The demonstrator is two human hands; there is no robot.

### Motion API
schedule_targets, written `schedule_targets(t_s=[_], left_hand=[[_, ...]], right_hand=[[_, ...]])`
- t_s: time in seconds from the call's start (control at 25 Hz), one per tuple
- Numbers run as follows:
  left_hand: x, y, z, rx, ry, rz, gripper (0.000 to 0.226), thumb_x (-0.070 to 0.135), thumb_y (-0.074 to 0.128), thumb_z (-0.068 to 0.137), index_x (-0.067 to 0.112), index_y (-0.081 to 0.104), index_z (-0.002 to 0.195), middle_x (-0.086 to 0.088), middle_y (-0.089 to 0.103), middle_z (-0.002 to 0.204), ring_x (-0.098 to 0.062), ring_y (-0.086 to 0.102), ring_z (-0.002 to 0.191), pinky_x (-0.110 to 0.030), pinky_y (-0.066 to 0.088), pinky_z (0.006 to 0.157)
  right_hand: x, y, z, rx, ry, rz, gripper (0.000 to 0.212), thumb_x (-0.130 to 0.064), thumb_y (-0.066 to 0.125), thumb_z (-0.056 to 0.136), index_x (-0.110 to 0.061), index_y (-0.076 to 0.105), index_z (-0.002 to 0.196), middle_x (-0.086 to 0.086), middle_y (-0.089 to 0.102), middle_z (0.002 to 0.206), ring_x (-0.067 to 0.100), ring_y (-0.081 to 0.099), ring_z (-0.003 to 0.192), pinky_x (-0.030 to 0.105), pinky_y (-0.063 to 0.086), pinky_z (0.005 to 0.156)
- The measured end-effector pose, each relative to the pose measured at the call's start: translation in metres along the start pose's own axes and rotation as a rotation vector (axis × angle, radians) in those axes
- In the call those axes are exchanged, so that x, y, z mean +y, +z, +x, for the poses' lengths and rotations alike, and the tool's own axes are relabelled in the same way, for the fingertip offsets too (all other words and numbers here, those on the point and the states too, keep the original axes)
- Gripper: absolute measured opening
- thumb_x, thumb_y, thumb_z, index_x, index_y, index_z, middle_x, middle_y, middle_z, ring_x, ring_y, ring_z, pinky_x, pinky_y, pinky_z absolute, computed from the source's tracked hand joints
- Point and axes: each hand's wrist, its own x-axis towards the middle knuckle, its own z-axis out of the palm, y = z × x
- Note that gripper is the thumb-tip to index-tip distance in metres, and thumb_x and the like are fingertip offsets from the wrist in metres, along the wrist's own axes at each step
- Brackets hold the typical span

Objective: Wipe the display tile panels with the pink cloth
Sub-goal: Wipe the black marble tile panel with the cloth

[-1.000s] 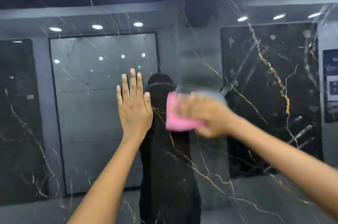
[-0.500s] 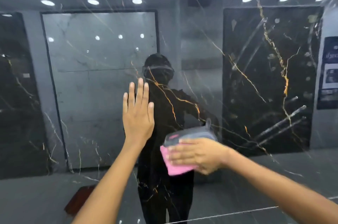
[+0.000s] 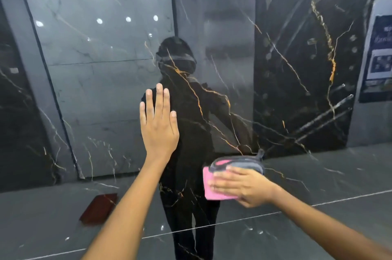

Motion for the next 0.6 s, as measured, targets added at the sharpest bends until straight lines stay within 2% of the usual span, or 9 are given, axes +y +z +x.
schedule_targets(t_s=[0.04,0.08,0.16,0.24,0.32,0.4,0.52,0.56,0.6], left_hand=[[0.001,0.0,-0.002,0.002,0.0,-0.002,0.055,0.025,0.025,0.103,0.01,0.013,0.155,-0.006,0.016,0.162,-0.027,0.009,0.15,-0.038,0.002,0.122],[0.001,0.0,-0.002,0.006,0.002,0.0,0.055,0.025,0.025,0.103,0.01,0.013,0.155,-0.006,0.015,0.162,-0.027,0.009,0.15,-0.038,0.002,0.122],[0.002,0.002,-0.002,0.011,0.0,0.005,0.055,0.025,0.025,0.103,0.01,0.015,0.155,-0.005,0.014,0.162,-0.027,0.01,0.15,-0.038,0.002,0.122],[0.003,0.002,0.0,0.014,-0.009,0.002,0.055,0.025,0.026,0.103,0.01,0.016,0.154,-0.005,0.014,0.162,-0.028,0.011,0.15,-0.038,0.001,0.121],[0.002,0.003,0.004,0.011,-0.003,-0.011,0.054,0.025,0.027,0.103,0.009,0.017,0.154,-0.006,0.017,0.161,-0.029,0.012,0.149,-0.039,0.003,0.121],[0.001,0.001,0.008,-0.013,0.019,-0.008,0.054,0.027,0.028,0.103,0.01,0.02,0.154,-0.008,0.02,0.161,-0.03,0.013,0.149,-0.044,0.004,0.121],[-0.002,-0.005,-0.015,-0.065,-0.068,-0.013,0.057,0.037,0.03,0.102,0.024,0.017,0.156,-0.002,0.007,0.164,-0.033,0.003,0.15,-0.054,-0.006,0.118],[-0.001,-0.006,-0.036,-0.089,-0.119,-0.017,0.059,0.041,0.029,0.102,0.028,0.013,0.156,0.001,0.001,0.164,-0.032,-0.002,0.151,-0.057,-0.007,0.116],[-0.001,-0.005,-0.06,-0.111,-0.153,-0.015,0.06,0.042,0.027,0.101,0.029,0.008,0.157,0.004,-0.004,0.164,-0.031,-0.006,0.151,-0.061,-0.004,0.116]], right_hand=[[0.008,-0.002,-0.002,-0.014,-0.068,0.021,0.089,-0.021,0.065,0.065,-0.018,0.033,0.148,0.0,0.026,0.157,0.016,0.021,0.147,0.04,0.005,0.122],[0.031,-0.011,0.008,0.053,-0.034,0.031,0.08,-0.019,0.062,0.066,-0.016,0.04,0.143,0.003,0.036,0.151,0.019,0.026,0.145,0.04,0.01,0.122],[0.101,-0.05,0.049,0.308,0.267,0.022,0.067,-0.012,0.056,0.068,-0.011,0.053,0.135,0.009,0.048,0.142,0.027,0.039,0.138,0.042,0.021,0.117],[0.155,-0.08,0.088,0.499,0.52,0.001,0.066,-0.008,0.056,0.067,-0.009,0.058,0.133,0.012,0.05,0.142,0.032,0.041,0.136,0.044,0.024,0.115],[0.142,-0.072,0.105,0.541,0.54,-0.024,0.067,-0.01,0.057,0.066,-0.012,0.058,0.133,0.012,0.048,0.143,0.033,0.038,0.138,0.048,0.025,0.115],[0.071,-0.029,0.088,0.393,0.333,-0.015,0.072,-0.012,0.059,0.067,-0.016,0.053,0.138,0.009,0.044,0.148,0.03,0.033,0.141,0.05,0.02,0.117],[-0.04,0.016,0.022,-0.041,-0.082,-0.044,0.086,-0.02,0.067,0.065,-0.021,0.038,0.145,-0.001,0.033,0.155,0.02,0.01,0.149,0.046,-0.001,0.122],[-0.044,0.019,0.006,-0.091,-0.152,-0.035,0.083,-0.021,0.066,0.066,-0.022,0.039,0.145,-0.003,0.033,0.155,0.019,0.004,0.15,0.045,-0.004,0.122],[-0.029,0.015,-0.001,-0.068,-0.158,-0.026,0.078,-0.021,0.062,0.068,-0.022,0.041,0.143,-0.004,0.034,0.154,0.019,0.003,0.15,0.044,-0.002,0.122]])
